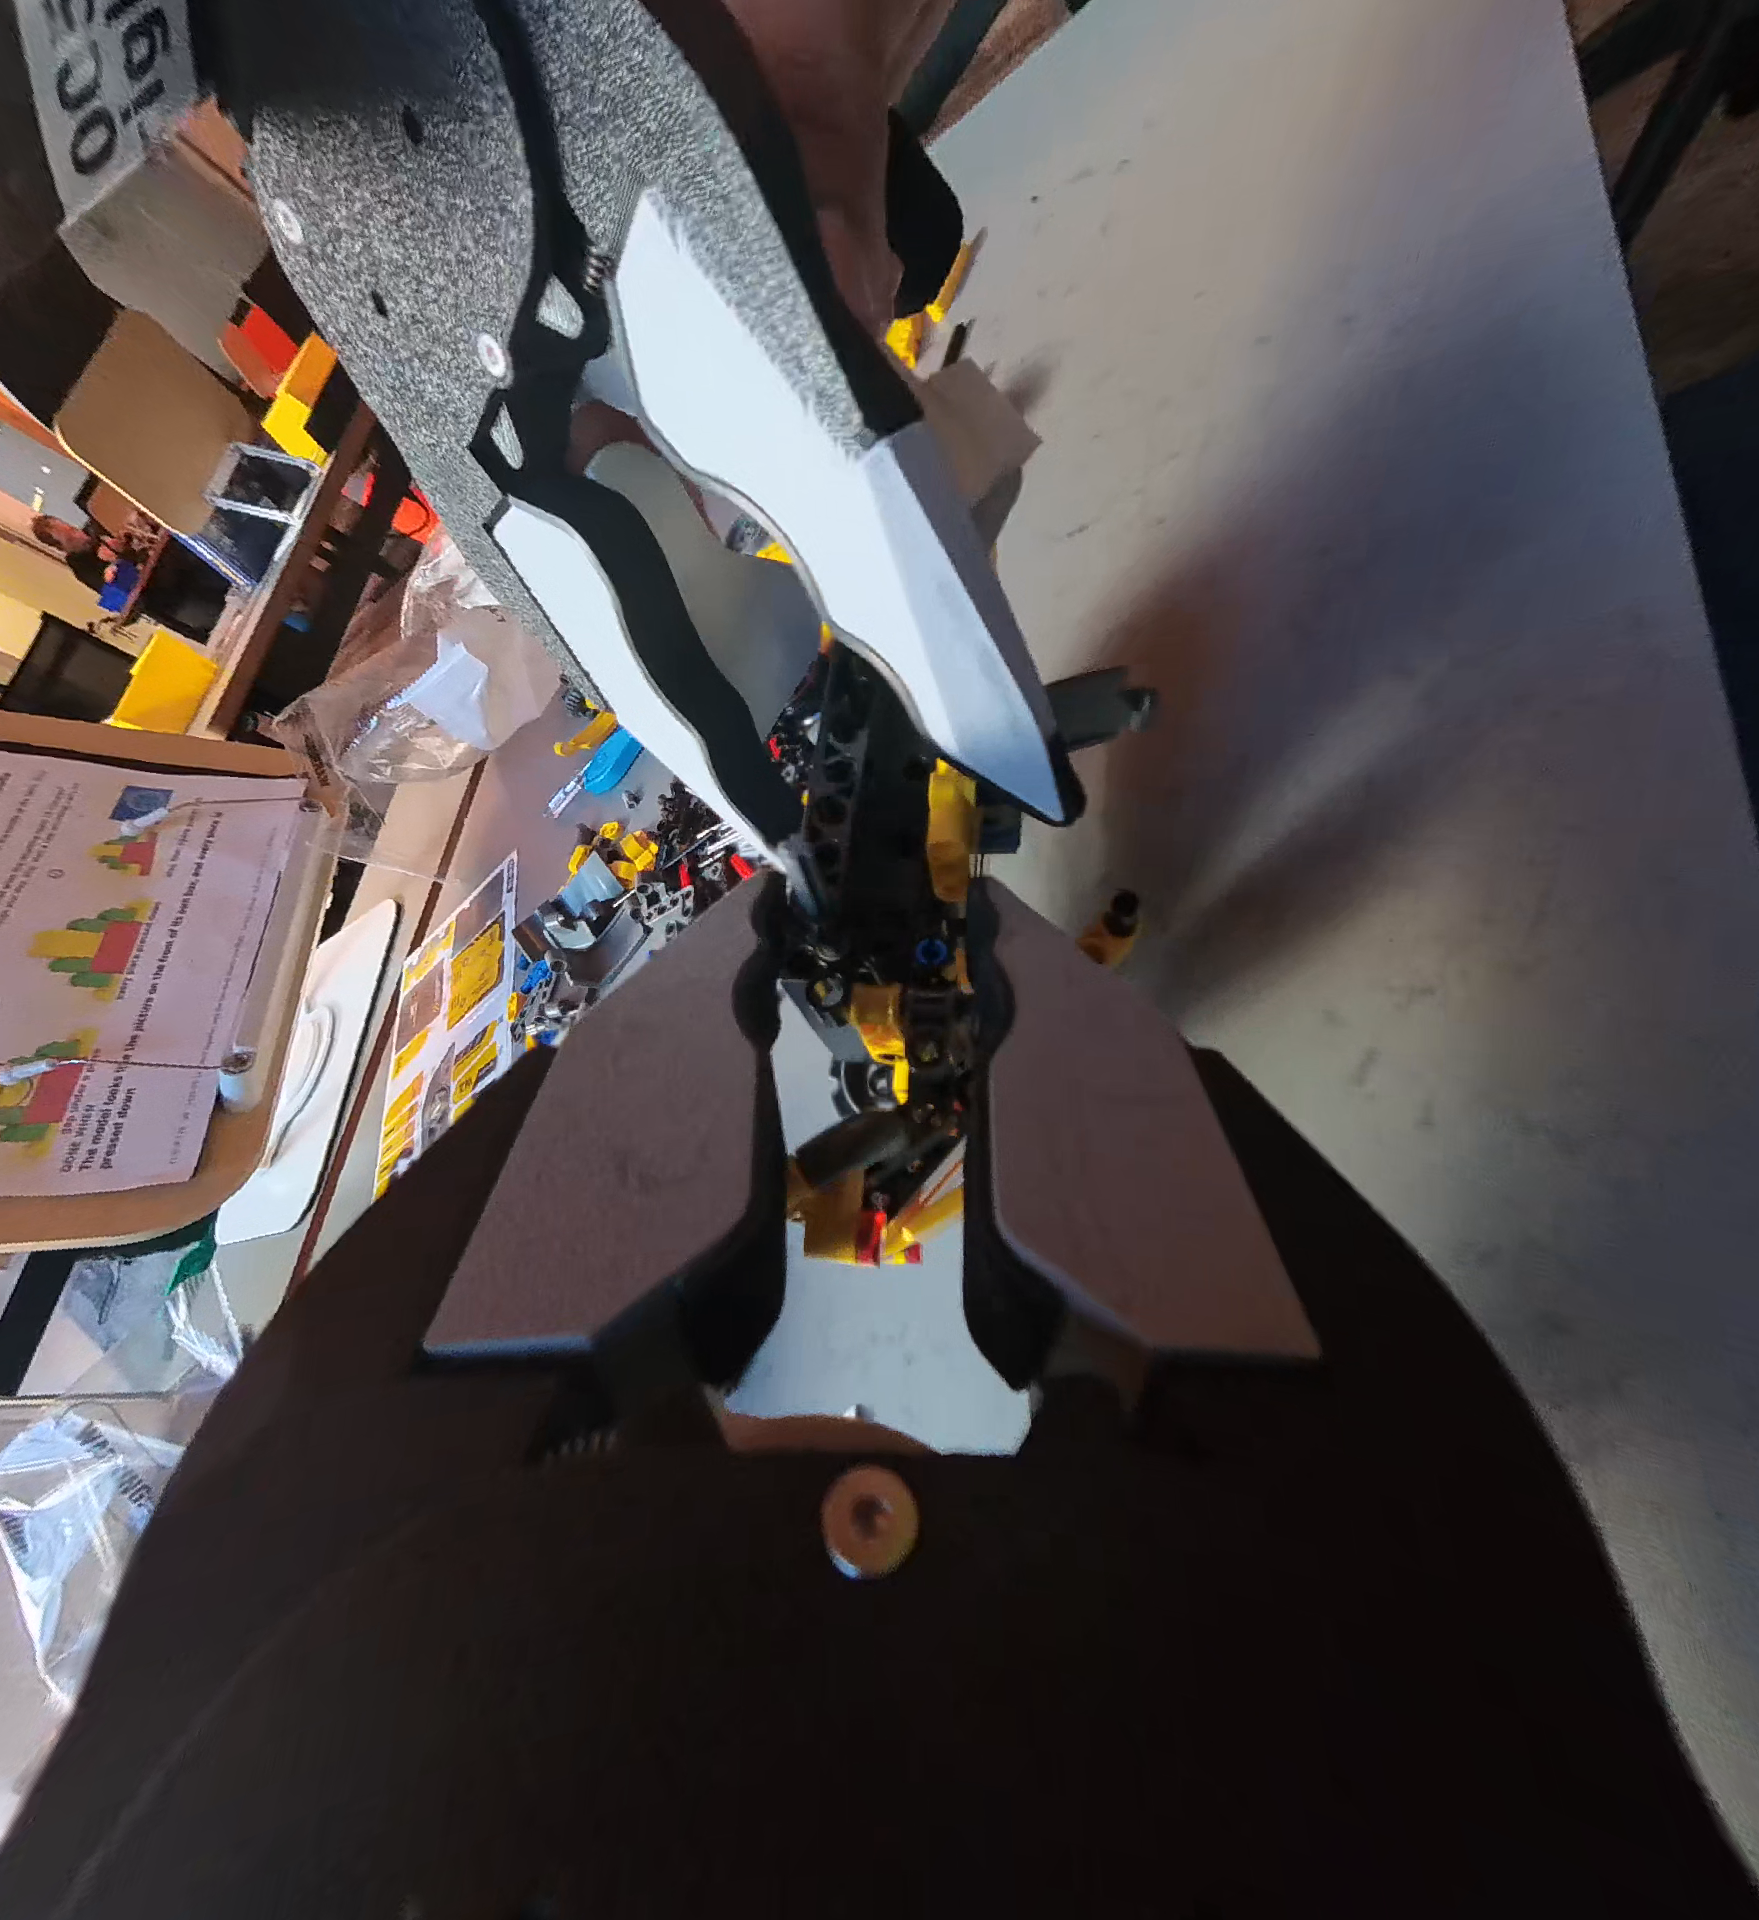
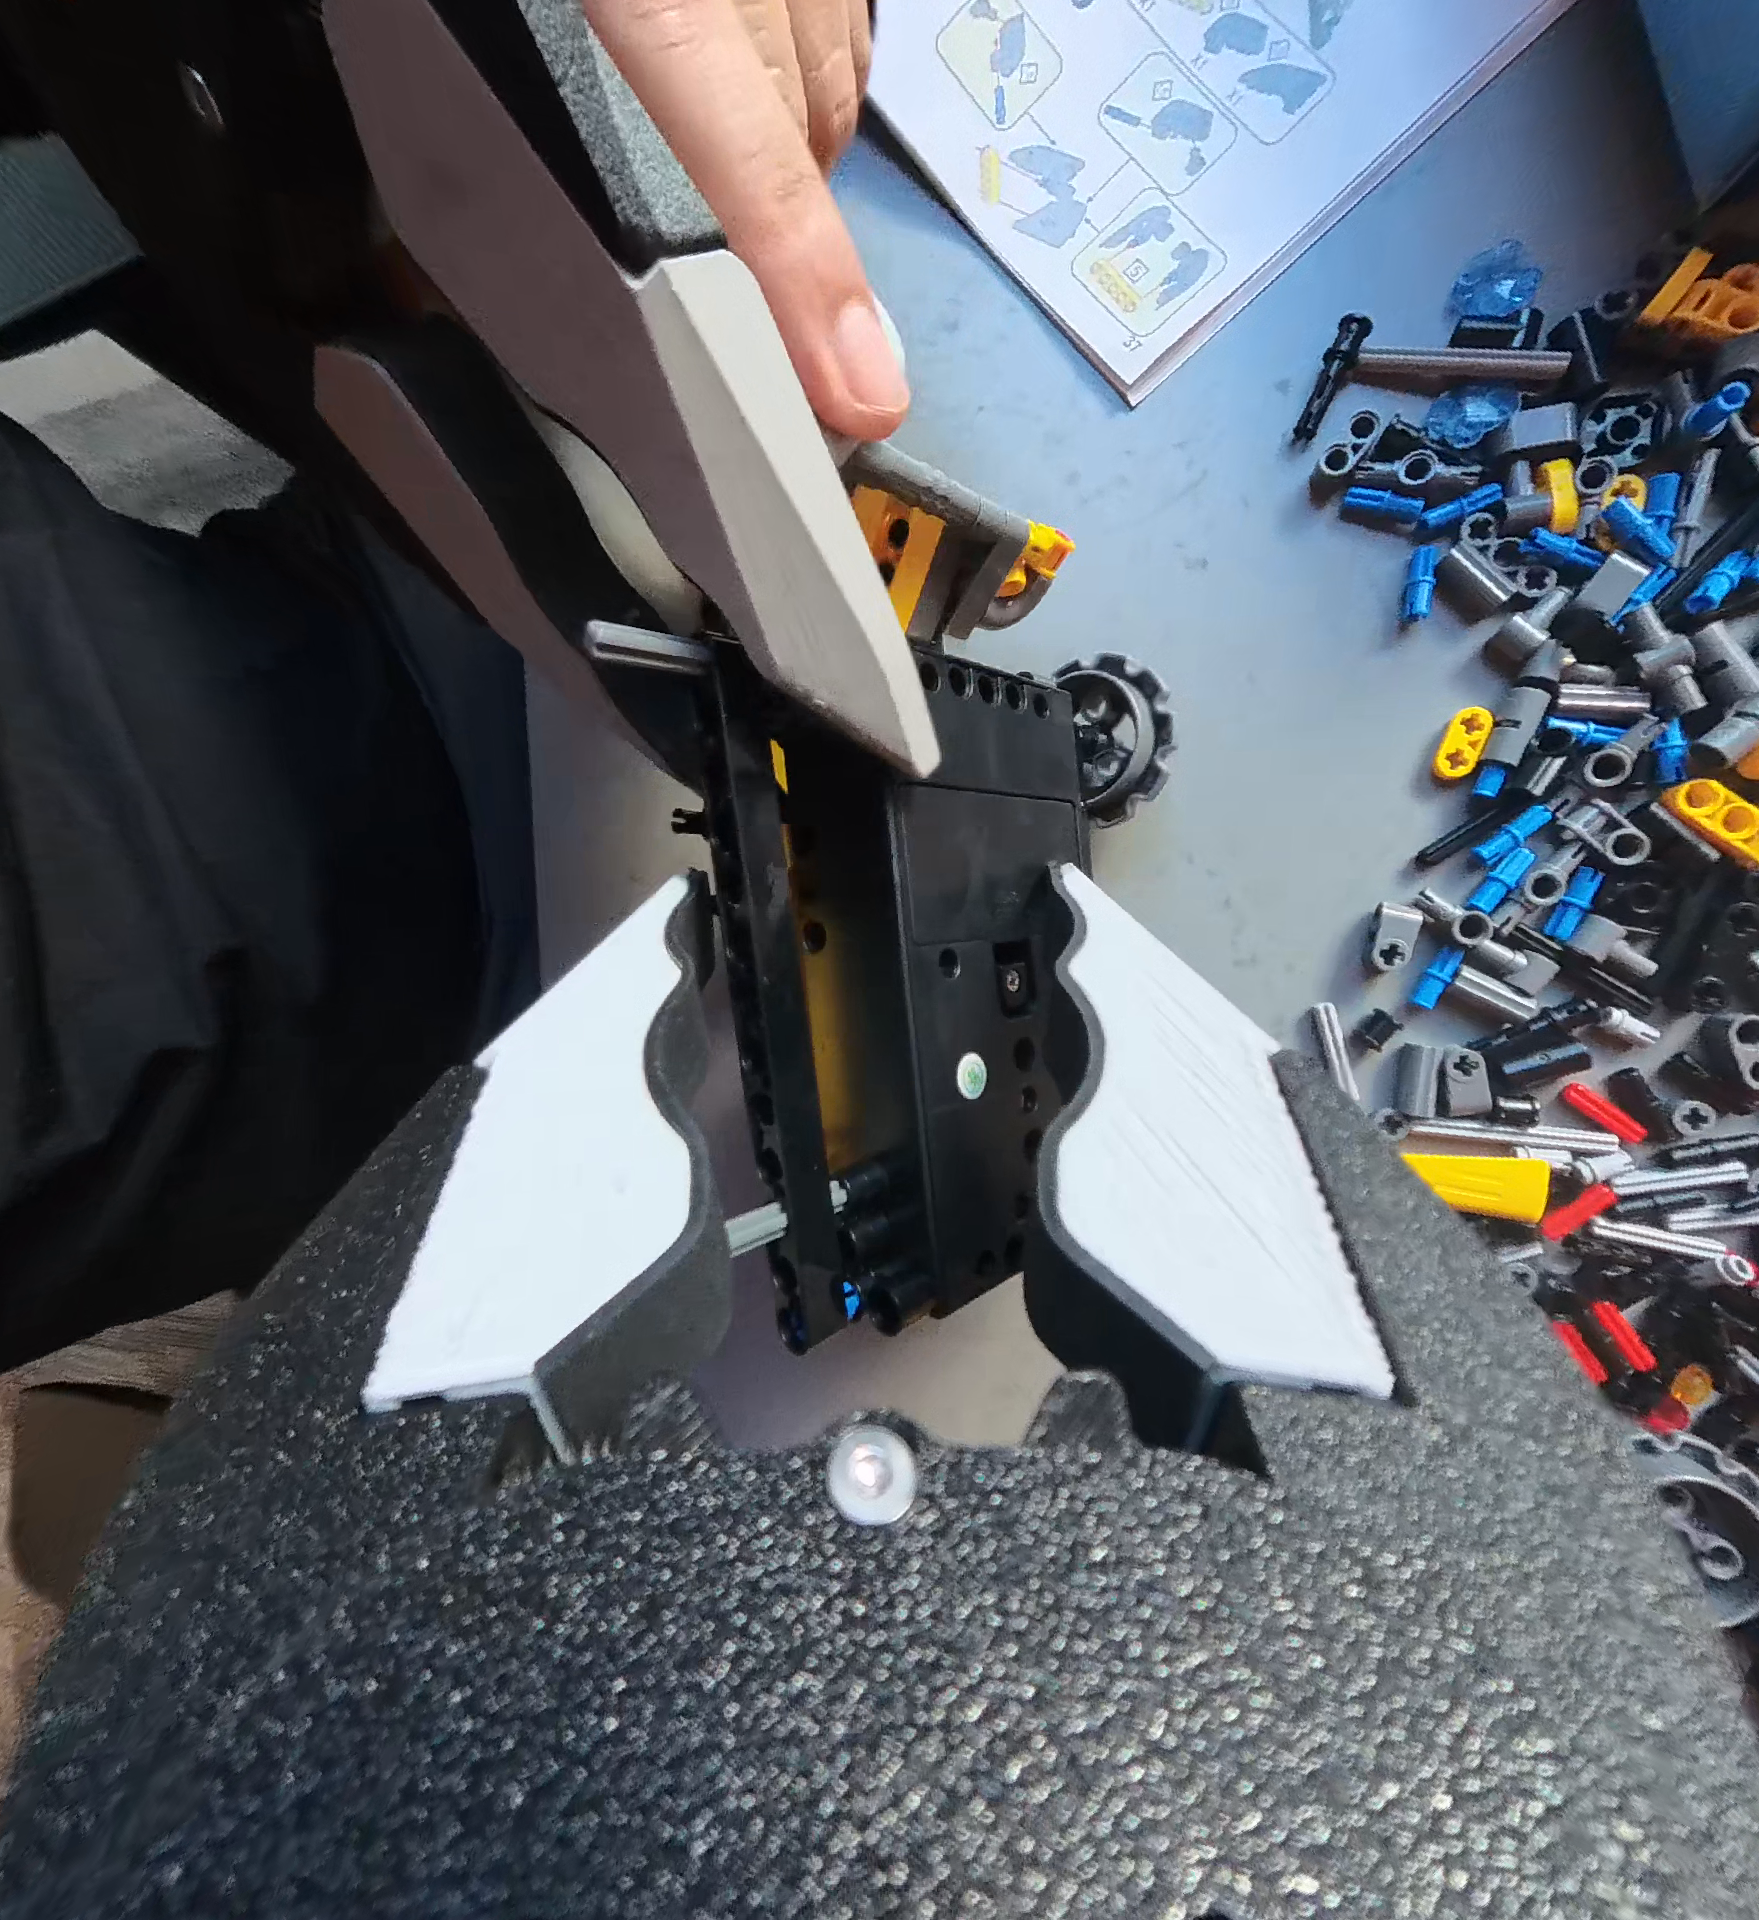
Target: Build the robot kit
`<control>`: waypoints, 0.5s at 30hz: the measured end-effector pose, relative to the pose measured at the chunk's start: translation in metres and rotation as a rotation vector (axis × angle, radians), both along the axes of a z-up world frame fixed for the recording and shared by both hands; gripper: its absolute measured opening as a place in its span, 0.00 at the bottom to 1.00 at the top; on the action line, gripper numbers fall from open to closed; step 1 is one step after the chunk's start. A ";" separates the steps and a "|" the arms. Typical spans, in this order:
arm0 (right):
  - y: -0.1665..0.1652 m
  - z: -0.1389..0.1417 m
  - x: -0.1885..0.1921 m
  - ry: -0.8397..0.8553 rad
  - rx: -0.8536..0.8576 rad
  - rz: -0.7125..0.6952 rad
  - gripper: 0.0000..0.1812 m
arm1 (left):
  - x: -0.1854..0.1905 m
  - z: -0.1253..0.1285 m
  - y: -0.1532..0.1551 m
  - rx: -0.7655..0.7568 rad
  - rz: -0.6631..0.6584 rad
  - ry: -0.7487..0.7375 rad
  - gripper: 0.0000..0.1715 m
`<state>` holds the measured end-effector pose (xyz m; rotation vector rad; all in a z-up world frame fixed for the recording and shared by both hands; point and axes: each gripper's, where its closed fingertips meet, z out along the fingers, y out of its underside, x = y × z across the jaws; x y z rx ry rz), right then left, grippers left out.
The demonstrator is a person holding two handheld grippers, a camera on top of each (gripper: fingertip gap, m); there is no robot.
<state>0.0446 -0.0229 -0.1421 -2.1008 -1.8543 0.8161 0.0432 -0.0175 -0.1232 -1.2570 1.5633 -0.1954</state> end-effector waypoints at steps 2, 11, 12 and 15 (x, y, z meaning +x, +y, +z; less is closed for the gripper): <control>0.001 -0.001 0.000 -0.006 0.030 0.002 0.35 | 0.000 0.000 0.001 -0.014 -0.006 0.009 0.17; 0.012 0.015 0.003 0.046 0.235 -0.062 0.29 | 0.000 0.006 0.011 -0.311 -0.069 -0.003 0.17; 0.015 0.017 0.005 0.036 0.259 -0.064 0.31 | 0.000 0.007 0.012 -0.373 -0.089 0.000 0.17; 0.019 0.021 0.005 0.025 0.230 -0.058 0.33 | 0.001 0.009 0.016 -0.523 -0.130 -0.018 0.17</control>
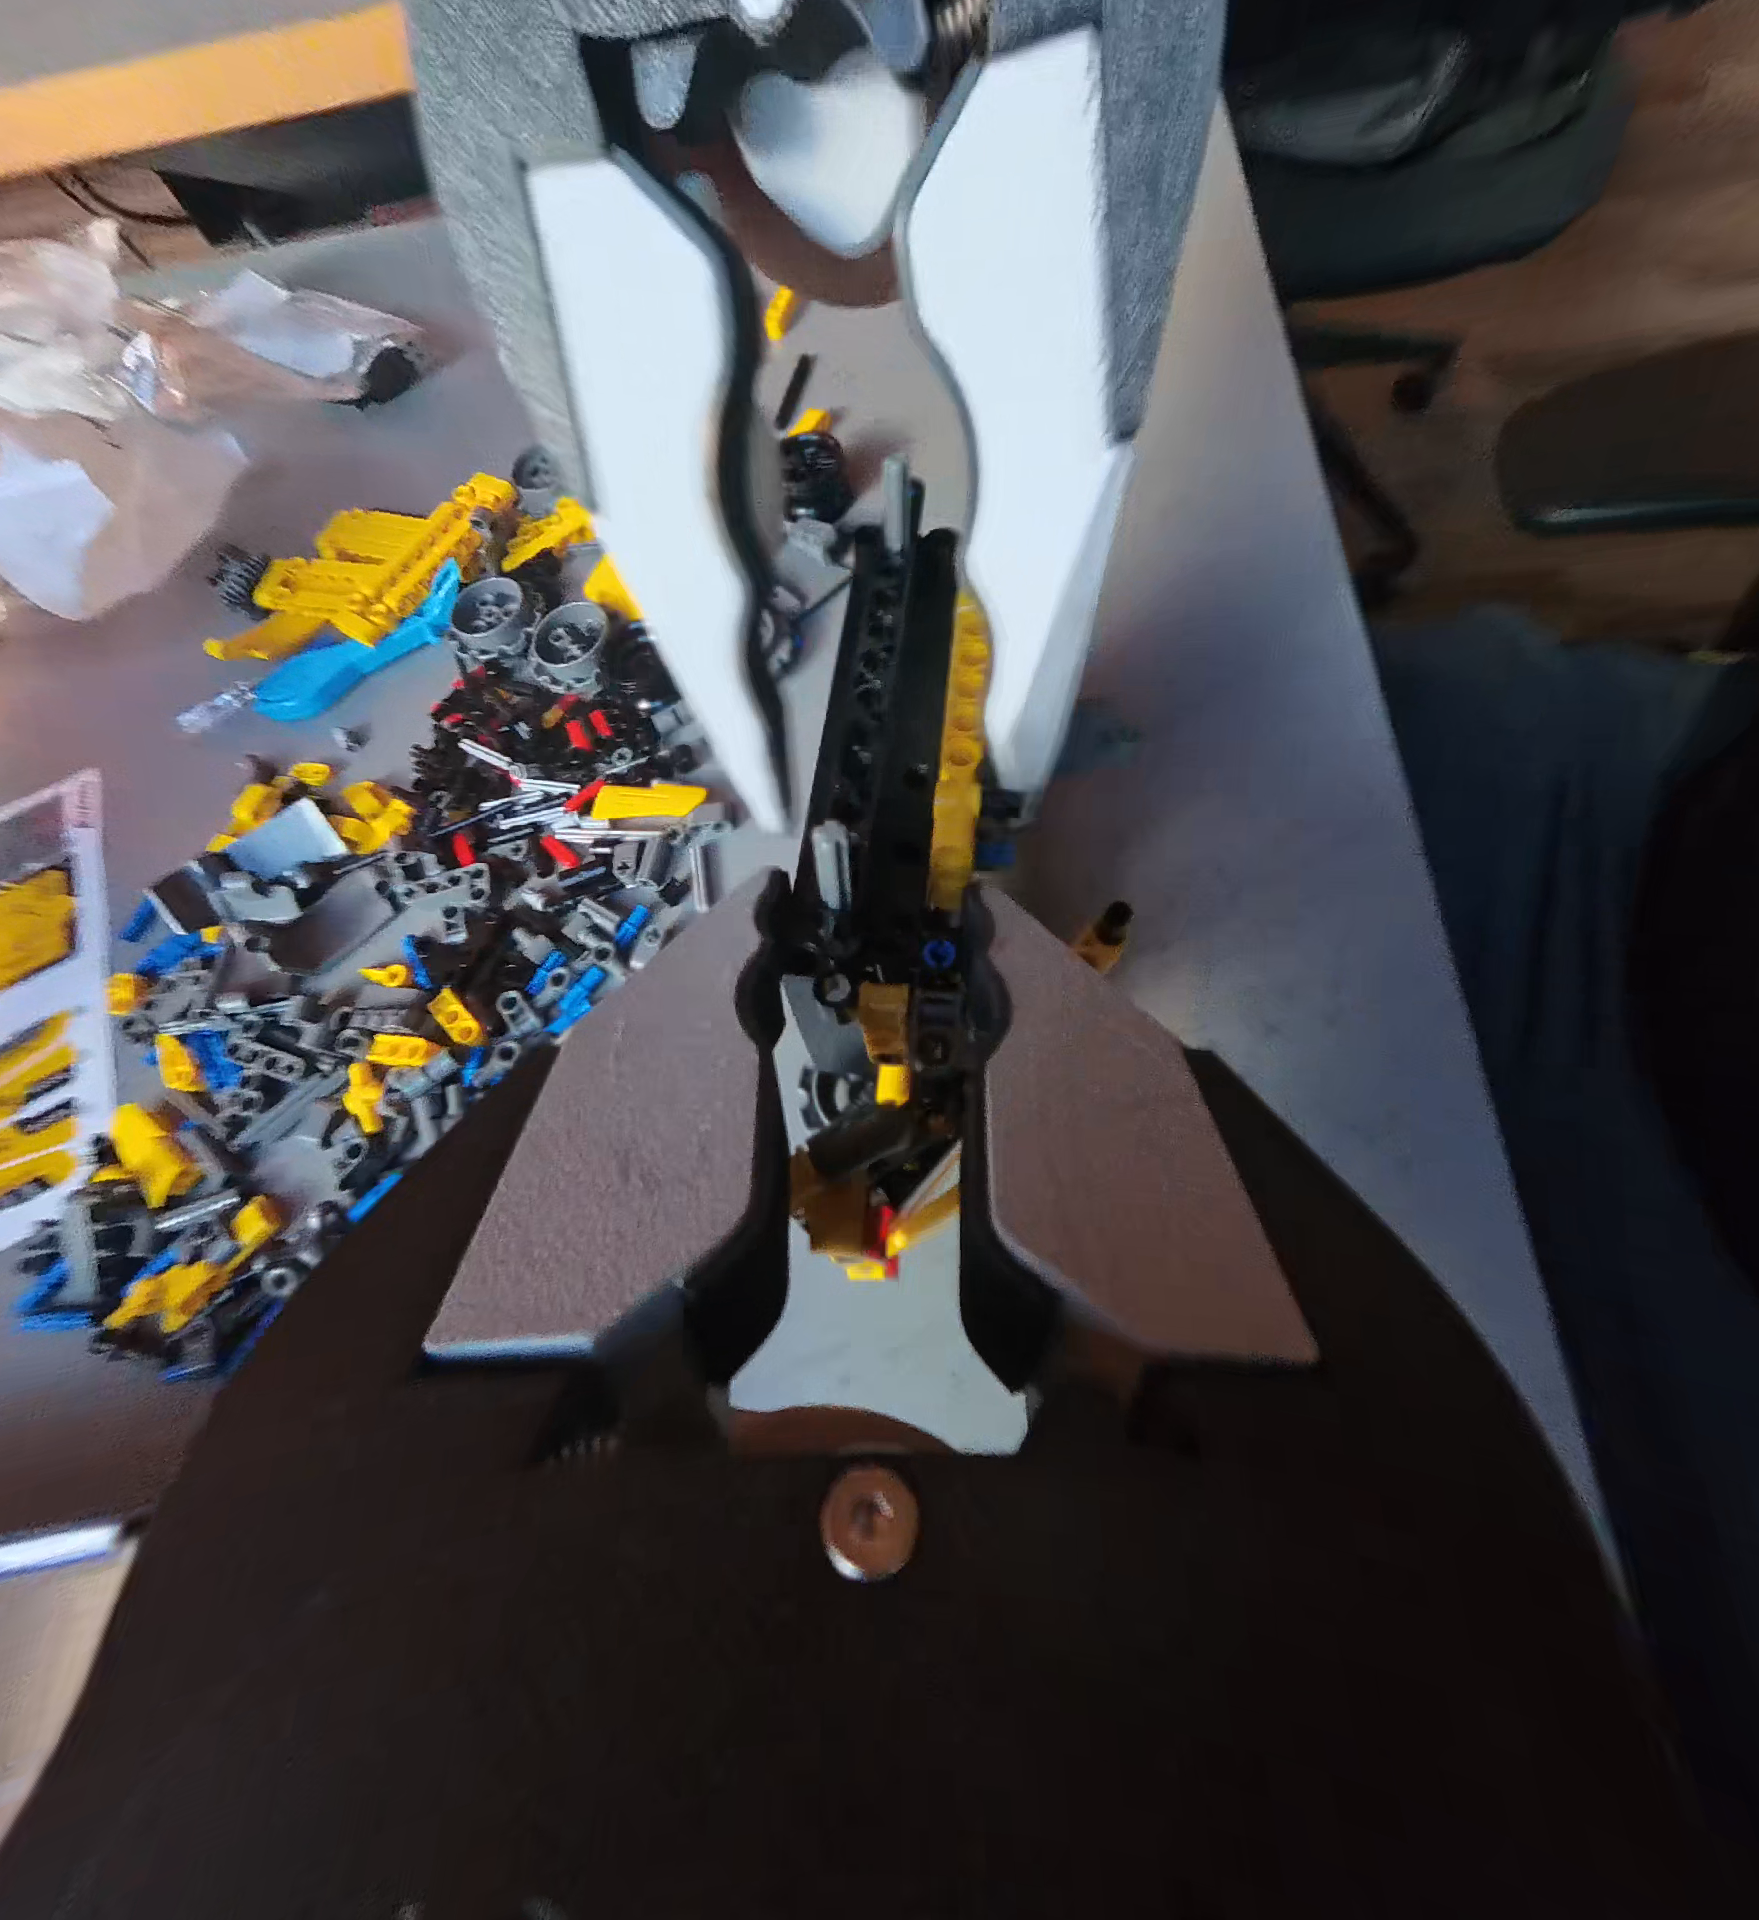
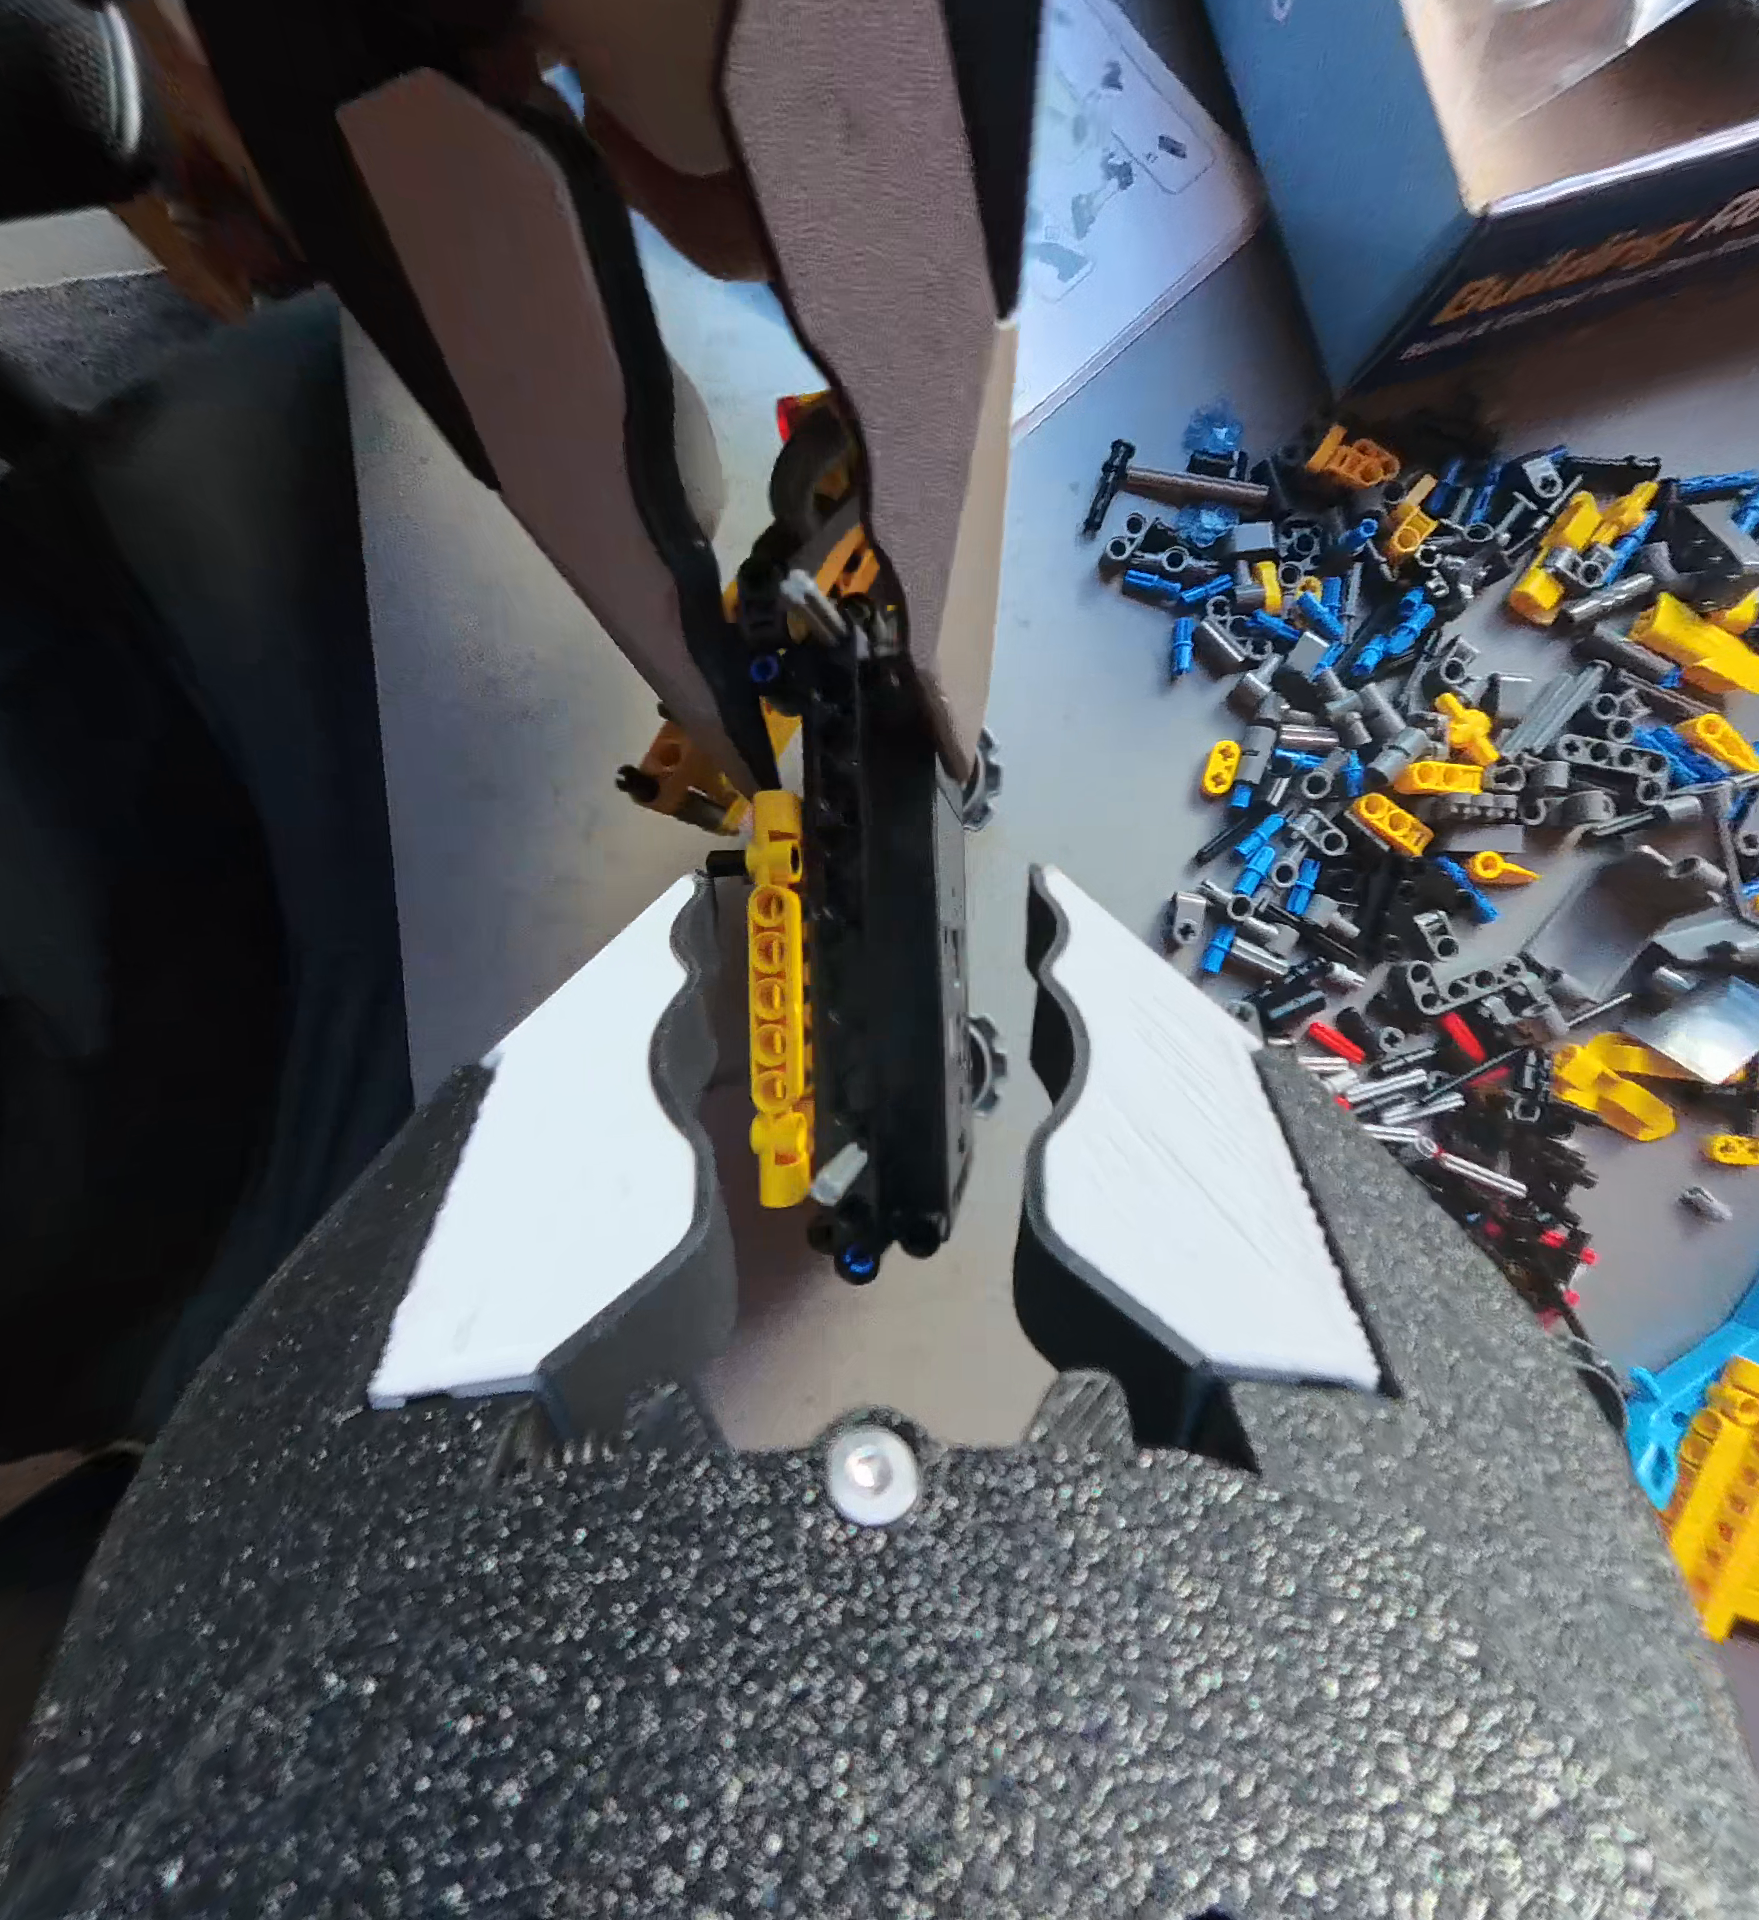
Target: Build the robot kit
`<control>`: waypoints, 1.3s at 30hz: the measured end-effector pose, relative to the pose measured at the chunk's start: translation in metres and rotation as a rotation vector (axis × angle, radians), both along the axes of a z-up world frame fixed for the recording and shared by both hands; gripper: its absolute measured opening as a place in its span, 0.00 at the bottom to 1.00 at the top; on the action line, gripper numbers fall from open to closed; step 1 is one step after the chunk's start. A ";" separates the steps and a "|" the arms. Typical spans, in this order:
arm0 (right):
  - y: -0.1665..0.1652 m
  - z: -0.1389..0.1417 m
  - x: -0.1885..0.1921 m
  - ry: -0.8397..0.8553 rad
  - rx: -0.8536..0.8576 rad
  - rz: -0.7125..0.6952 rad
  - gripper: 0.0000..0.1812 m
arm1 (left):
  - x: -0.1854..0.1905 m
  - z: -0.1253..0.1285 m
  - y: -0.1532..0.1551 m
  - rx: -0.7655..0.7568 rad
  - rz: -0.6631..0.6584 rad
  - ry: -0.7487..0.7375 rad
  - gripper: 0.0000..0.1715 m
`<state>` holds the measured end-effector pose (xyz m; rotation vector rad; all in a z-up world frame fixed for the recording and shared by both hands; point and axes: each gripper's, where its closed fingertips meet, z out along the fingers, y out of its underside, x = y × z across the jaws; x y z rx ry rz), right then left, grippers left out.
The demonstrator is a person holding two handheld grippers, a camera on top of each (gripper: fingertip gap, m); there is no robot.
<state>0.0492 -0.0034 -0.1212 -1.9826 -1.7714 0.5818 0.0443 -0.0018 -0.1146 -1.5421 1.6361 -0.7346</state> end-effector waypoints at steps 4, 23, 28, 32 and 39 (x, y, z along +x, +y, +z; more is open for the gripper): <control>0.002 -0.005 0.002 -0.049 -0.074 0.004 0.20 | -0.001 0.002 0.005 -0.057 0.058 -0.048 0.17; -0.001 -0.006 0.000 -0.050 -0.063 0.020 0.21 | -0.015 -0.008 -0.004 -0.029 0.002 0.036 0.24; -0.004 -0.007 0.000 -0.039 -0.074 0.030 0.21 | -0.028 -0.006 -0.013 0.007 -0.088 0.037 0.29; -0.004 -0.006 -0.001 -0.038 -0.079 0.034 0.21 | -0.041 0.003 0.008 0.020 0.005 0.044 0.29; -0.006 -0.005 -0.001 -0.034 -0.071 0.051 0.21 | -0.026 -0.008 -0.001 0.118 -0.059 0.123 0.27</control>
